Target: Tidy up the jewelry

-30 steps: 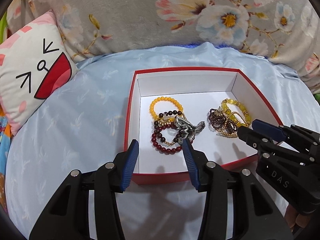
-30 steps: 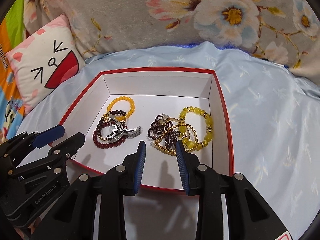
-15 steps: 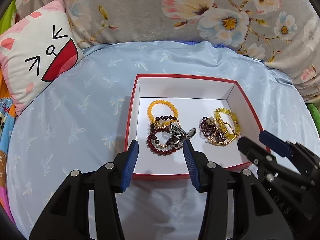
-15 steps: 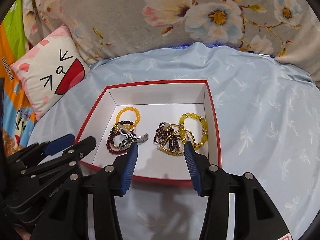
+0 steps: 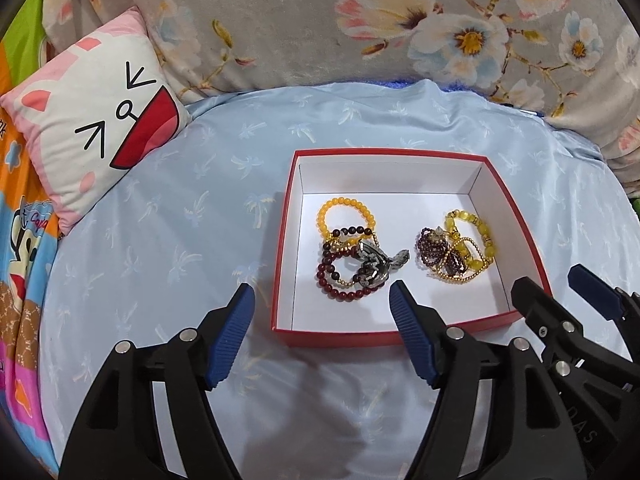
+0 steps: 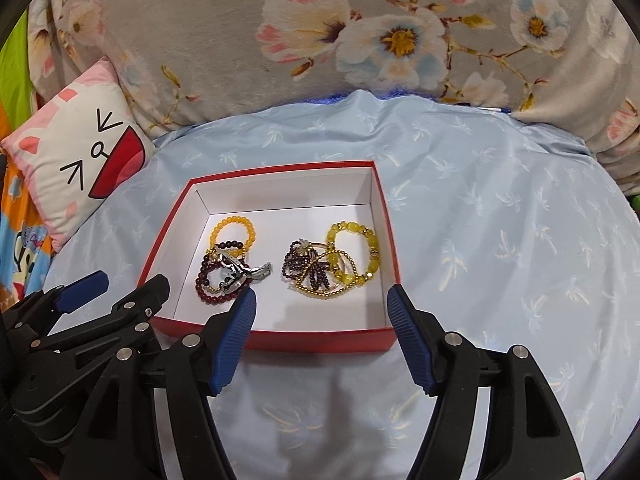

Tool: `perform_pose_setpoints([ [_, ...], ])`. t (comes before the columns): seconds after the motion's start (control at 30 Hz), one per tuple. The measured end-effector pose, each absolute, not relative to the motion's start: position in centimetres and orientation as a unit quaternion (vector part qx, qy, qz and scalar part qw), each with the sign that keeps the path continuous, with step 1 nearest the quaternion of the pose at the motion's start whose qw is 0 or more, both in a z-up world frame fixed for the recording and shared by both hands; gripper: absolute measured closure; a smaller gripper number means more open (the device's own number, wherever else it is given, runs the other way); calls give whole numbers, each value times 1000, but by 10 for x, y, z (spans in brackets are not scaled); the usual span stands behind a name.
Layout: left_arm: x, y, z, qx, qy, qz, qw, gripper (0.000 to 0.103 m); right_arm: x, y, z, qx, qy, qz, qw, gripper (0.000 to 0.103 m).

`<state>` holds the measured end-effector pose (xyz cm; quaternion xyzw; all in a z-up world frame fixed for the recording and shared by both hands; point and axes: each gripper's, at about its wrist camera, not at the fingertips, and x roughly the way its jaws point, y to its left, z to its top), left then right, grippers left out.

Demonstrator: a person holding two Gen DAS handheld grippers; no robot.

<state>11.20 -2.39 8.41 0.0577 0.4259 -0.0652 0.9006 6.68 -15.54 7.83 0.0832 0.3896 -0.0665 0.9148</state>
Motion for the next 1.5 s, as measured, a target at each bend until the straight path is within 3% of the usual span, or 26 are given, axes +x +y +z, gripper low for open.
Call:
perform_pose_setpoints([
  [0.27, 104, -24, 89, 54, 426, -61, 901, 35, 58, -157, 85, 80, 386, -82, 915, 29],
  [0.37, 103, -19, 90, 45, 425, -50, 903, 21, 54, -160, 87, 92, 382, -86, 916, 25],
  [0.47, 103, -14, 89, 35, 427, -44, 903, 14, 52, -162, 87, 101, 381, -86, 915, 21],
  [1.5, 105, -4, 78, 33, 443, -29, 895, 12, 57, -152, 81, 74, 388, -91, 914, 19],
])
